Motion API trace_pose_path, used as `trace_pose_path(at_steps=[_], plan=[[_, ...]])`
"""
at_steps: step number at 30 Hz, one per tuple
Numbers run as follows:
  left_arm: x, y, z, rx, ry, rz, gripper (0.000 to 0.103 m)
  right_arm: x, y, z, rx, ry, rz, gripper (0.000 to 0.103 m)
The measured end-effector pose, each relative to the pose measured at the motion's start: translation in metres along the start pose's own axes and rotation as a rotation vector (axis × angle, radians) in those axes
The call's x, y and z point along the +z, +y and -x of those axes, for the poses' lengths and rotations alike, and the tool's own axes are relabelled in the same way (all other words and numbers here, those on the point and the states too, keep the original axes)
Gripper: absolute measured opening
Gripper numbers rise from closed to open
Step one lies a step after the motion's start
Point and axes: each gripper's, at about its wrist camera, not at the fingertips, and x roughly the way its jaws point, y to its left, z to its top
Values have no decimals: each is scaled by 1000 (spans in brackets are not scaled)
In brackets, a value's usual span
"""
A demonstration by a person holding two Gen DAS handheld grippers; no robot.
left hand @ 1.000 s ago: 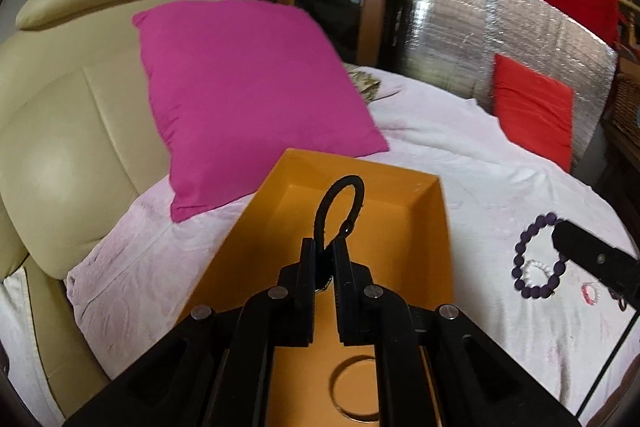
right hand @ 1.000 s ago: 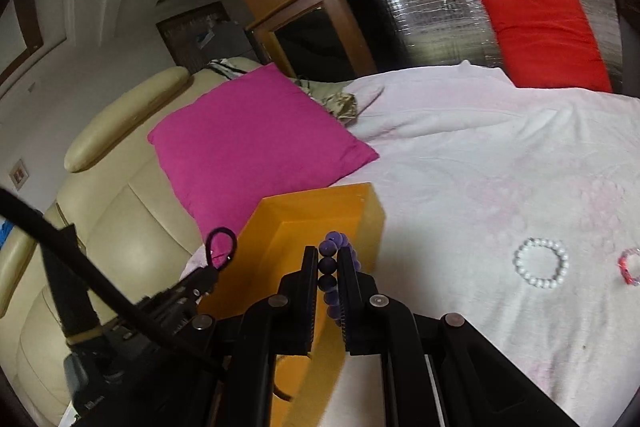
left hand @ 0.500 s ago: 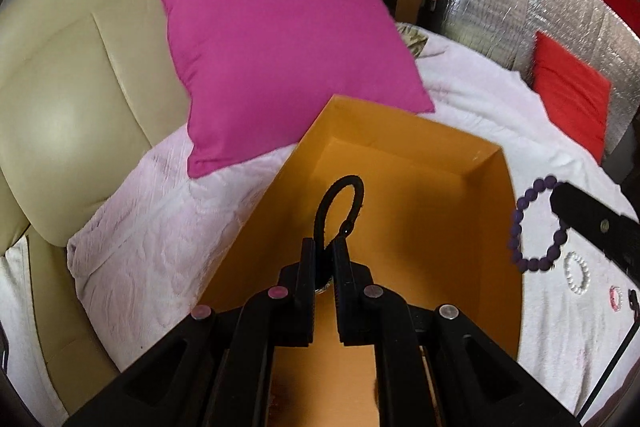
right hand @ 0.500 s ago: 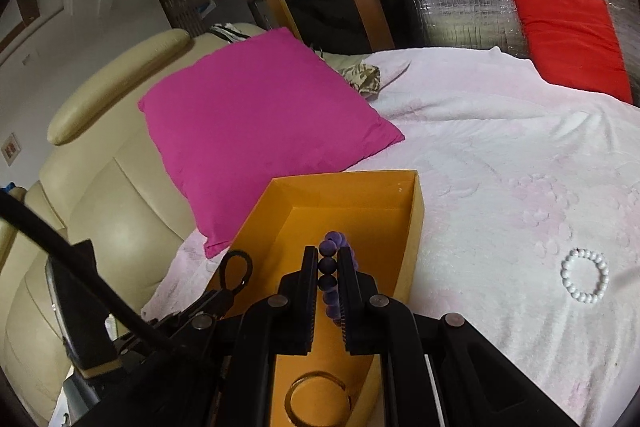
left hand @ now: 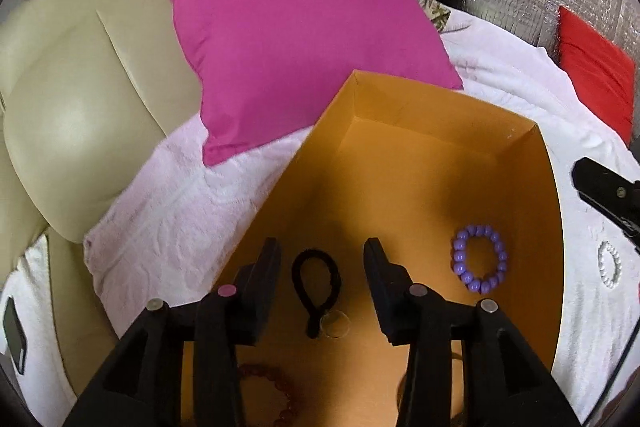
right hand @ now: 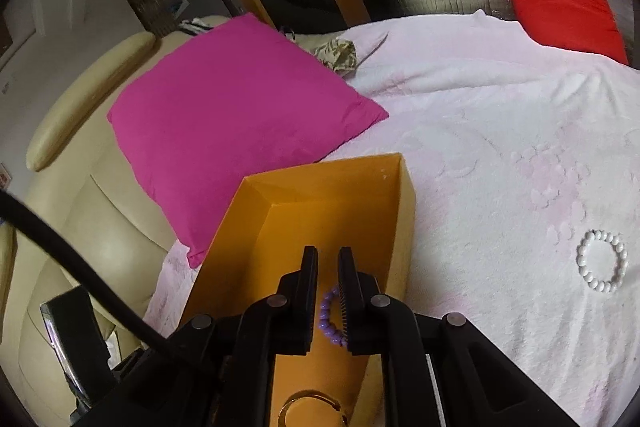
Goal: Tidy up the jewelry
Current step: 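Move both tools back over the remaining items on the blanket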
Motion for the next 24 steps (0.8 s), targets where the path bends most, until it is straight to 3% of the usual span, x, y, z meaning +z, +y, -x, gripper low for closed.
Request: trace_pose_path(at_steps=[9,13,24], plan=[[5,-17,17,56,-88,-34,54,1,-43,37,-32,-65,-30,12],[7,-32,32,89,-169,-50,59,0,-85,64,-69,-100,-76,12],[3,-94,74,78,-366,-123,73,-16,-207,147,-175,-223,-268,15]])
